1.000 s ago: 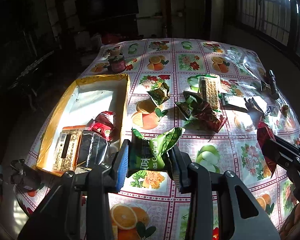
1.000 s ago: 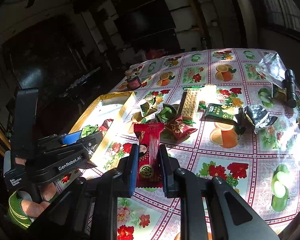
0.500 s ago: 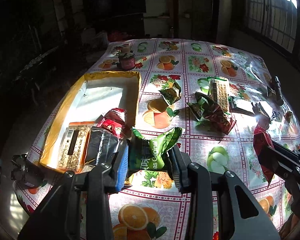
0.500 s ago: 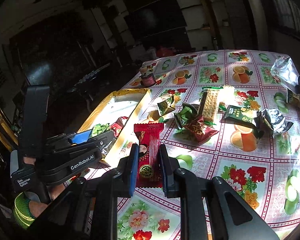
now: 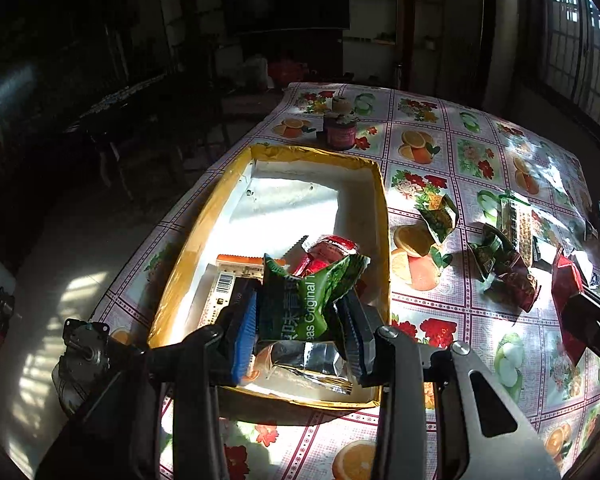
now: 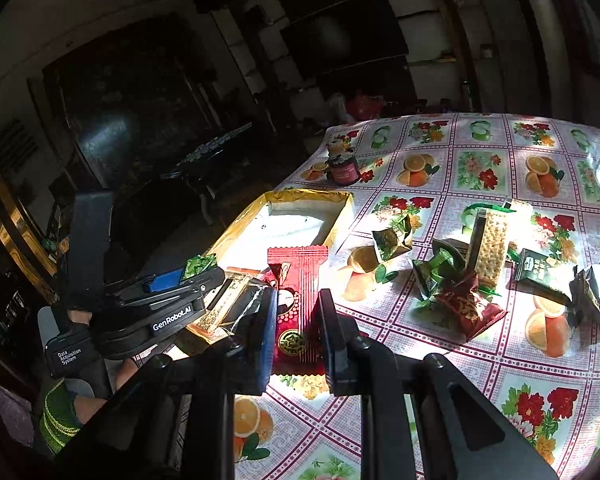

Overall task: Organize snacks
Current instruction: 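Carry the green packet and red candy with both tools over the box, then open both tools to drop the green packet and red candy into the box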

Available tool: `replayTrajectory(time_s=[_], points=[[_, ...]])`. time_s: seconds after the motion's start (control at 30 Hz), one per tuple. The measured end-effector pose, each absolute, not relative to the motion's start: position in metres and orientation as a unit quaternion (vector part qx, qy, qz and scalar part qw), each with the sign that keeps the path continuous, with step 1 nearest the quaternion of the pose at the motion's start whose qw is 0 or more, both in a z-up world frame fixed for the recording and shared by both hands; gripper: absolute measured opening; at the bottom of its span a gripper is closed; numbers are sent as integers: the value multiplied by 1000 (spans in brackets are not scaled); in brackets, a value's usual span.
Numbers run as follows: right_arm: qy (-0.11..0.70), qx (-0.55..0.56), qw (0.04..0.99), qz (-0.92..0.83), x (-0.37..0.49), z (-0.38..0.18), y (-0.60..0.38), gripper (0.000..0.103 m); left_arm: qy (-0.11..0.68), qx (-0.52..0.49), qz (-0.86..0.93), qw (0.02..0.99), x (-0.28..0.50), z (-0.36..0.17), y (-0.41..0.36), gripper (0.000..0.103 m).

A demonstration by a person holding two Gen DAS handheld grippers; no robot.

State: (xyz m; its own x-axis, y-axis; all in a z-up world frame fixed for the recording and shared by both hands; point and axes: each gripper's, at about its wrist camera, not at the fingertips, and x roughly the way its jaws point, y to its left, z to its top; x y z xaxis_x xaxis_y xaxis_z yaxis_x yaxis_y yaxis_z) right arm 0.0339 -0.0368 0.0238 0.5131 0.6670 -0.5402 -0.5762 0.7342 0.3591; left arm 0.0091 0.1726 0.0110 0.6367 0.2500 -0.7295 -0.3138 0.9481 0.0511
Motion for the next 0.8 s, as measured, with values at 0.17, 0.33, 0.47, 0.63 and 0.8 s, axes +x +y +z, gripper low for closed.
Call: replayTrajectory(time_s=[0.17,0.33,0.47,0.63,0.8], points=[[348,81,850,386,58,24,-5,18,404,-38,178,896,24,7,199,40],[359,85,838,402,90,22,31,18,419,-46,190,887,42,0,226,40],[367,88,833,404,111,17,53,18,428,-52,188,882,55,-6,235,40],[385,84,828,400,140,4,75,18,443,-54,179,877,73,-15,237,40],[403,68,825,389,164,-10,95,19,459,-51,177,869,93,-24,237,40]])
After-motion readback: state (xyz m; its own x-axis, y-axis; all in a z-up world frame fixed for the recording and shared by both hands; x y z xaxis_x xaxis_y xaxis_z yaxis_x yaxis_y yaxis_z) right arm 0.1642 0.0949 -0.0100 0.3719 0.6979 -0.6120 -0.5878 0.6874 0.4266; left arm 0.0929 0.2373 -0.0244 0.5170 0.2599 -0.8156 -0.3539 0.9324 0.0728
